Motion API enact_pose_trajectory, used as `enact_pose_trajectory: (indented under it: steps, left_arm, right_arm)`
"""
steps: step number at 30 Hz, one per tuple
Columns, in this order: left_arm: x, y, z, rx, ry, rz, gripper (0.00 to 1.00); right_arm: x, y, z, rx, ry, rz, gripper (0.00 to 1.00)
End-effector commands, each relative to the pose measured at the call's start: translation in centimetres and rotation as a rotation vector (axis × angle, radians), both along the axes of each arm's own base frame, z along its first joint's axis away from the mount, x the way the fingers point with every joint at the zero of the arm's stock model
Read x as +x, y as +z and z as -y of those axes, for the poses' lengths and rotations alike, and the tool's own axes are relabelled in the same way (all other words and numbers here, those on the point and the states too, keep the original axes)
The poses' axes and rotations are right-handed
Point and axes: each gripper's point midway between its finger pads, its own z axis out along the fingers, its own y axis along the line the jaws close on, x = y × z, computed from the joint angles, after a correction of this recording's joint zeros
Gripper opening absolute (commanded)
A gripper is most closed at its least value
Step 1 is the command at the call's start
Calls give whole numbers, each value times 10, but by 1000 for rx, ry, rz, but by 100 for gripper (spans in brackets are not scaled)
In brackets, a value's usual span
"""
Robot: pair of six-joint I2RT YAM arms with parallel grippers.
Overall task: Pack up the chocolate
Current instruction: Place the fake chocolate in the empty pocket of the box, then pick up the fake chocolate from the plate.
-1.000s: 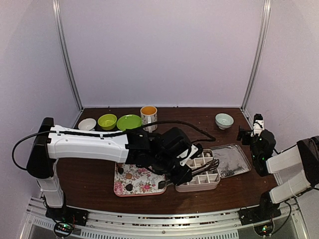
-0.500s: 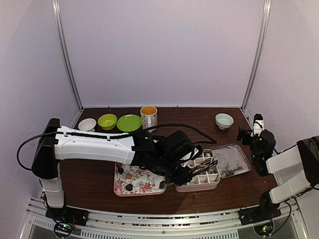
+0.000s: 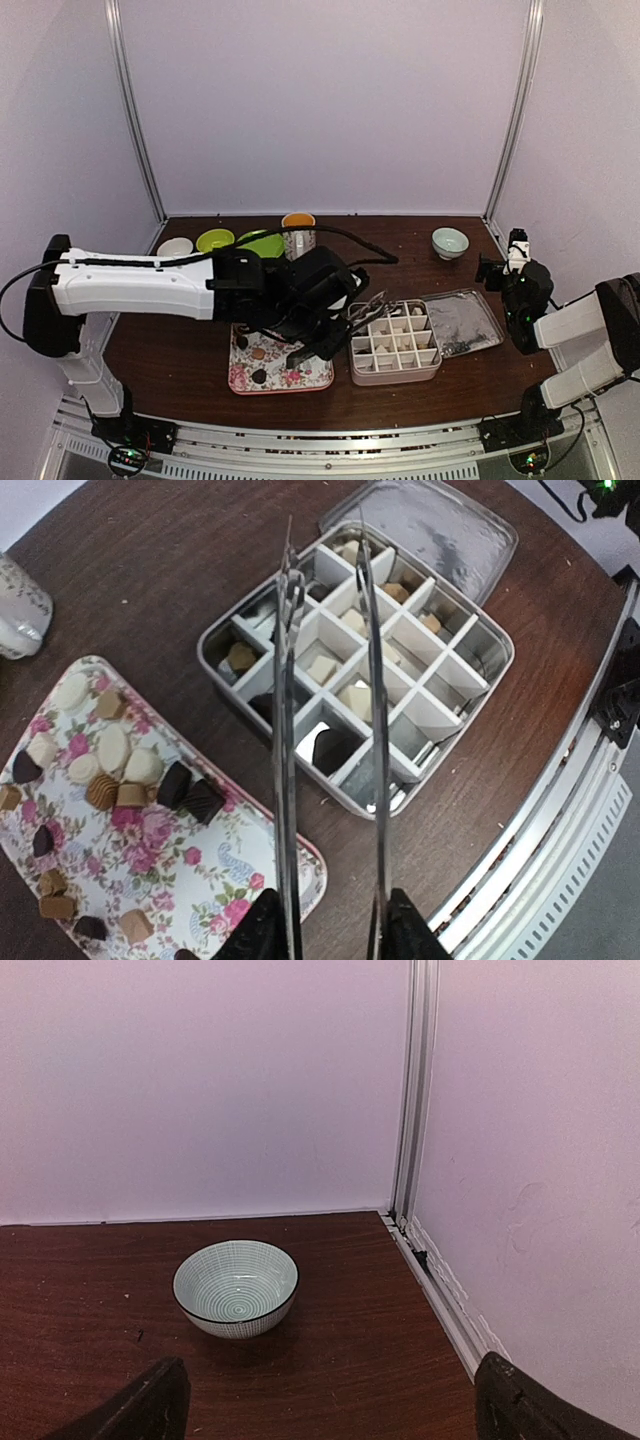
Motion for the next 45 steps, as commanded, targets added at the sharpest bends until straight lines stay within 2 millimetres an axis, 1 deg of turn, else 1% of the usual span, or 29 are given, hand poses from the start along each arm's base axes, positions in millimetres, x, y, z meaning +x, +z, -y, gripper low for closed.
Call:
enact_pose_trajectory:
  steps: [1,3,4,6,9,14,18,21,24,28,31,34,37,40,45]
  left_arm:
    - [10,21,-47,-22,171,56,34]
    - [15,15,-69,-7,259,65,34]
    - [17,7,-83,16,310,60,34]
    - [20,-2,-106,15,404,25,34]
    - [21,-12,-124,5,463,7,33]
    - [26,-25,-143,-19,554,-16,32]
    - [32,-31,-148,-72,626,-14,31]
    - [33,-37,-146,-105,661,-30,31]
    - [33,-45,-145,-103,686,-50,31]
    - [29,-49,-140,-77,649,-71,29]
    - [19,-50,-136,-35,594,-125,29]
    - [8,-50,-136,10,551,-170,30]
    - [1,-49,-137,36,500,-178,33]
    - [0,-50,-141,42,491,-168,35]
    - [5,-52,-145,52,516,-138,39]
  right_arm:
    - [3,4,2,2,-7,11,100]
    - [3,5,2,2,-8,12,100]
    - [3,5,2,2,-7,12,100]
    - [3,5,2,2,-8,12,100]
    - [3,5,2,2,-6,11,100]
    - [3,5,2,2,-7,11,100]
    - [3,4,2,3,-6,10,100]
    - [3,4,2,2,-6,11,100]
    - [3,5,2,2,-6,11,100]
    - [3,5,2,2,-6,12,100]
    - [3,5,2,2,-7,12,100]
    - [3,5,2,2,-6,12,100]
    - [3,5,2,2,-7,12,100]
    - [3,5,2,2,-7,11,100]
    - [3,5,2,1,-6,12,100]
